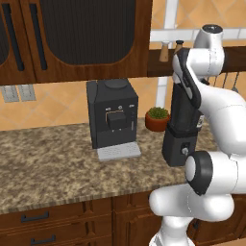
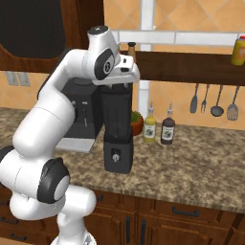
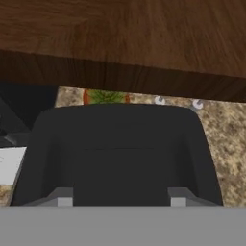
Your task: Close the lid blender by securely placing the lid on top.
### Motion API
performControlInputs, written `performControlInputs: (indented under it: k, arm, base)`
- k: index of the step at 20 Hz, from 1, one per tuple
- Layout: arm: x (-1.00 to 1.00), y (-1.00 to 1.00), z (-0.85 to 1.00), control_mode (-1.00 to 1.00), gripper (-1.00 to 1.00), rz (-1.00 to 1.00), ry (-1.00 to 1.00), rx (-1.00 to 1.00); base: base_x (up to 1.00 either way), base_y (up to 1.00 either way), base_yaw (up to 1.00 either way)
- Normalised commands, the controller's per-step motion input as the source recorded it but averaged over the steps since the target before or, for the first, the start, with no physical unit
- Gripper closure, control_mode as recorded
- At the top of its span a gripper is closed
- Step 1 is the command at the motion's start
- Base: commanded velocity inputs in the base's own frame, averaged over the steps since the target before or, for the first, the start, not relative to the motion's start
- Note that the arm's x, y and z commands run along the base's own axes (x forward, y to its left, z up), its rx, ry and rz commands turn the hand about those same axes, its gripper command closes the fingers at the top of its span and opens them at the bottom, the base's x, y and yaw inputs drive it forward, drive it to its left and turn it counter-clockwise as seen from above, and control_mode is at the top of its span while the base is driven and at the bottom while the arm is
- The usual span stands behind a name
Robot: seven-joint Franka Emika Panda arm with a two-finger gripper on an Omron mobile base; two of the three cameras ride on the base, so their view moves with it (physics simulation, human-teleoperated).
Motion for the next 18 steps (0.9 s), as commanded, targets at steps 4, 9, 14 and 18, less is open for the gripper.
performControlInputs:
  k: [4,9,14,18]
  arm:
    - [0.19,0.05,-0.2,-1.0,1.0,-0.12,-0.02,0.08]
    - [0.17,0.02,-0.16,-1.0,1.0,-0.12,-0.01,0.08]
    - [0.07,0.24,-0.29,-1.0,1.0,-0.14,0.0,0.06]
    - [0.06,0.32,-0.23,-1.0,1.0,-0.14,0.0,0.0]
  base:
    - [0.0,0.0,0.0]
    - [0.0,0.0,0.0]
    - [0.0,0.0,0.0]
    - [0.0,0.0,0.0]
